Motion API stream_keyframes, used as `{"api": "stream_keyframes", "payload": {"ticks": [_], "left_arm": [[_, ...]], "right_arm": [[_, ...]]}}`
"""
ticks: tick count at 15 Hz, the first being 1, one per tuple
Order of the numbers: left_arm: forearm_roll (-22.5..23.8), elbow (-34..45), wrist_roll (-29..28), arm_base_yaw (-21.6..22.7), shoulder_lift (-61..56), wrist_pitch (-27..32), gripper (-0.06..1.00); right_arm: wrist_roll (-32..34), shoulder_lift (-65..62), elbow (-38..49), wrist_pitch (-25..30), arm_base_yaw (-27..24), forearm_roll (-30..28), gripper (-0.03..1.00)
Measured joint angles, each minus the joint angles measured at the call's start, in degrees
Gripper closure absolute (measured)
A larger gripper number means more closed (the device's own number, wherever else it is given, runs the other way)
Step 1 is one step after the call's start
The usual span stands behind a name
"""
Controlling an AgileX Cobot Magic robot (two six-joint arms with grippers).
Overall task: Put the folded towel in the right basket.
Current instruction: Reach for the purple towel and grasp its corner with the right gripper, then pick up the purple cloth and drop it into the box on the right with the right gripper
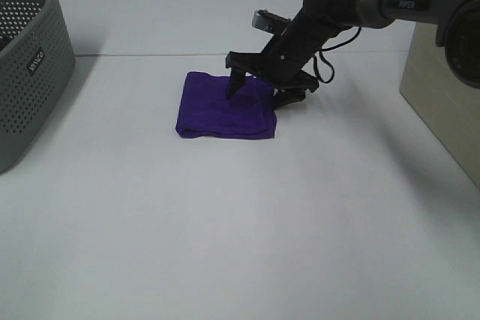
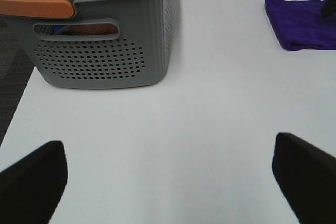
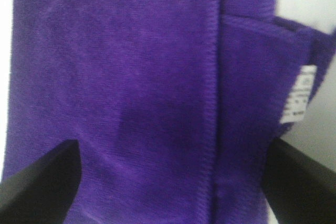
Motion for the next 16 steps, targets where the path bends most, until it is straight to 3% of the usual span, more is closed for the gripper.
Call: {"api": "stream_keyframes", "payload": {"ticks": [7, 8, 11, 12, 14, 16], "left_arm": [[0.0, 0.0, 0.0, 0.0, 0.0, 0.0, -0.05], [0.0, 0.0, 0.0, 0.0, 0.0, 0.0, -0.05], [0.0, 0.0, 0.0, 0.0, 0.0, 0.0, -0.05], [0.0, 0.0, 0.0, 0.0, 0.0, 0.0, -0.05], [0.0, 0.0, 0.0, 0.0, 0.0, 0.0, -0.05], [0.0, 0.0, 0.0, 0.0, 0.0, 0.0, -0.05]], "right_arm": [[1.4, 2.5, -0.6, -5.9, 6.8, 2.6, 0.22], [1.4, 2.8, -0.6, -6.7, 7.6, 2.8, 0.34], [1.6, 3.7, -0.6, -7.2, 8.1, 4.8, 0.86], [1.7, 3.8, -0.6, -7.2, 8.1, 5.1, 0.93], [1.4, 3.6, -0.6, -5.8, 8.1, 5.3, 0.93], [-1.0, 2.0, -0.5, 1.9, 7.6, 4.4, 0.93]]}}
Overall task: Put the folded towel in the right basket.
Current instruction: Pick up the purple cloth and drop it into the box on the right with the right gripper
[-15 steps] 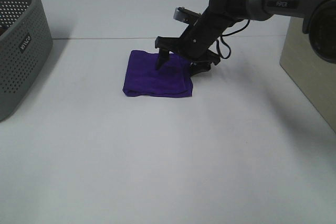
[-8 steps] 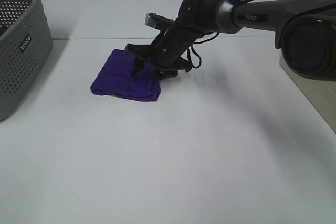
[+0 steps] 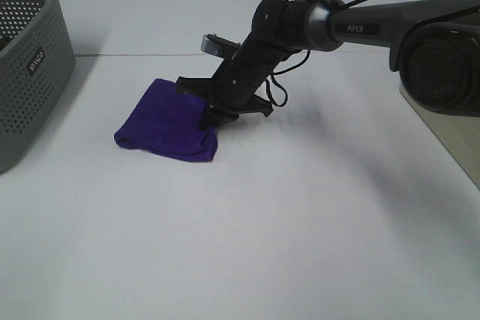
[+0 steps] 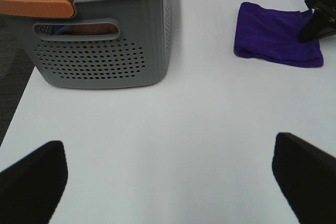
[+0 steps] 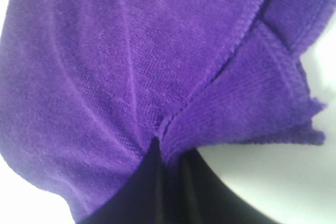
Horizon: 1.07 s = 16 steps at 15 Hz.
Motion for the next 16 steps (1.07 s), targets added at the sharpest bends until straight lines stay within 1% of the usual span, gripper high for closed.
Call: {"api": "stream_keyframes", "payload": {"ticks": [2, 3, 5, 6, 7, 8, 10, 11, 12, 14, 16], "left_arm": [[0.0, 0.0, 0.0, 0.0, 0.0, 0.0, -0.05], [0.0, 0.0, 0.0, 0.0, 0.0, 0.0, -0.05], [0.0, 0.0, 0.0, 0.0, 0.0, 0.0, -0.05], [0.0, 0.0, 0.0, 0.0, 0.0, 0.0, -0.05], [0.0, 0.0, 0.0, 0.0, 0.0, 0.0, -0.05], [0.0, 0.0, 0.0, 0.0, 0.0, 0.0, -0.05], [0.0, 0.0, 0.0, 0.0, 0.0, 0.0, -0.05], [0.0, 0.0, 0.0, 0.0, 0.0, 0.0, -0.05], [0.0, 0.0, 0.0, 0.0, 0.0, 0.0, -0.05], [0.0, 0.0, 0.0, 0.0, 0.0, 0.0, -0.05], [0.0, 0.0, 0.0, 0.0, 0.0, 0.0, -0.05]], "right_arm": [[-1.5, -3.1, -1.6, 10.9, -1.4, -3.7, 0.93], [-1.7, -5.8, -3.7, 14.7, -2.1, -5.3, 0.93], [-1.8, -11.7, -10.0, 20.9, -3.3, -9.0, 0.93], [-1.8, -14.8, -13.1, 22.5, -3.3, -11.5, 0.93], [-1.9, -16.0, -14.8, 22.9, -3.3, -13.0, 0.93], [-1.9, -18.2, -18.1, 23.1, -3.3, -16.1, 0.93], [-1.4, -22.2, -22.1, 23.4, -4.2, -24.0, 0.93], [-0.5, -25.4, -23.5, 23.5, -8.3, -29.9, 0.93], [-0.5, -26.8, -23.7, 23.7, -11.1, -31.6, 0.93], [0.0, -28.9, -23.7, 23.8, -18.4, -33.6, 0.93], [1.5, -30.2, -23.7, 23.8, -25.4, -33.9, 0.93]]}}
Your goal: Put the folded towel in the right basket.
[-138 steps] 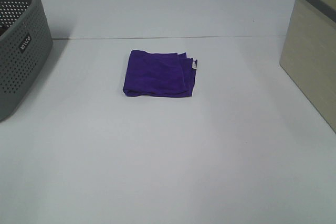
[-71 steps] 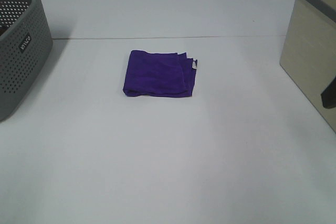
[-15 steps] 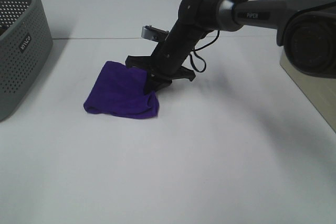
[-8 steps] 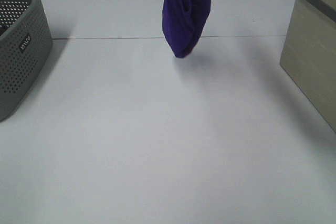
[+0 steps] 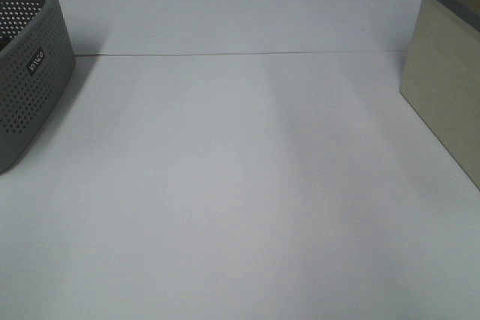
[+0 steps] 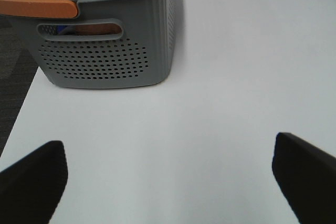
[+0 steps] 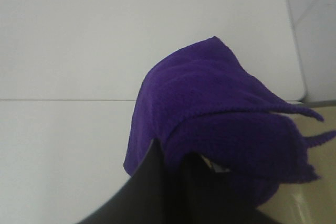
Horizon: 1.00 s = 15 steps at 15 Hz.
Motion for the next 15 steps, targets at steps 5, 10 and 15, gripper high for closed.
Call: {"api": "stream_keyframes", "payload": {"ticks": [5, 10, 15], "left_arm": [[0.0, 0.0, 0.0, 0.0, 0.0, 0.0, -0.05], [0.0, 0.0, 0.0, 0.0, 0.0, 0.0, -0.05], [0.0, 0.0, 0.0, 0.0, 0.0, 0.0, -0.05]], "right_arm": [[1.0, -0.1, 0.0, 0.3, -10.6, 0.5, 0.92], [1.0, -1.4, 9.2, 0.3, -13.2, -0.3, 0.35], [2.8, -2.8, 12.7, 0.4, -13.2, -0.8, 0.1]]}}
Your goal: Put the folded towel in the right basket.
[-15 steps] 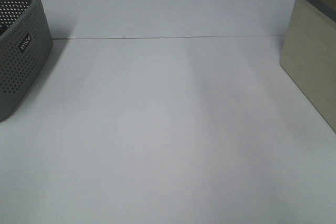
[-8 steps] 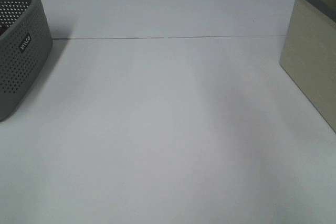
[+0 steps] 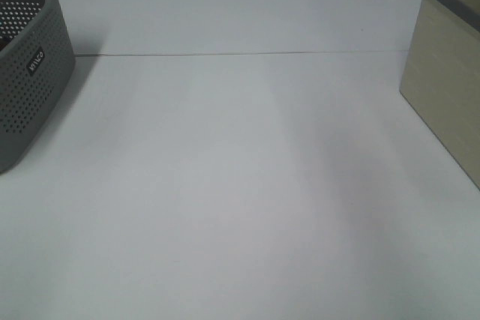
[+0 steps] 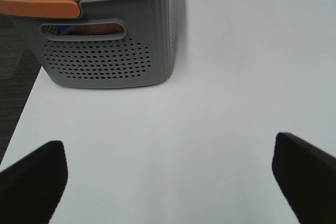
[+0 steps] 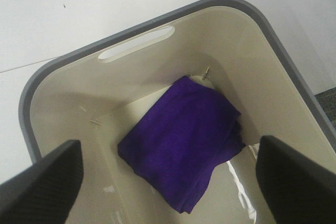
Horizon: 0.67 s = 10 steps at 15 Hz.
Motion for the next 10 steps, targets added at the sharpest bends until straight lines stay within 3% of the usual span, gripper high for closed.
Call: {"api": "stream_keyframes", "payload": {"ticks": [4, 8, 10], "left_arm": [[0.0, 0.0, 0.0, 0.0, 0.0, 0.0, -0.05], [0.0, 0.0, 0.0, 0.0, 0.0, 0.0, -0.05], [0.0, 0.0, 0.0, 0.0, 0.0, 0.0, -0.05]], "right_arm": [[-0.6, -4.0, 0.1, 0.0, 2.2, 5.7, 0.09], [-0.9, -6.9, 0.1, 0.0, 13.6, 5.6, 0.09], [-0.9, -8.4, 0.5, 0.0, 16.7, 5.4, 0.09]]}}
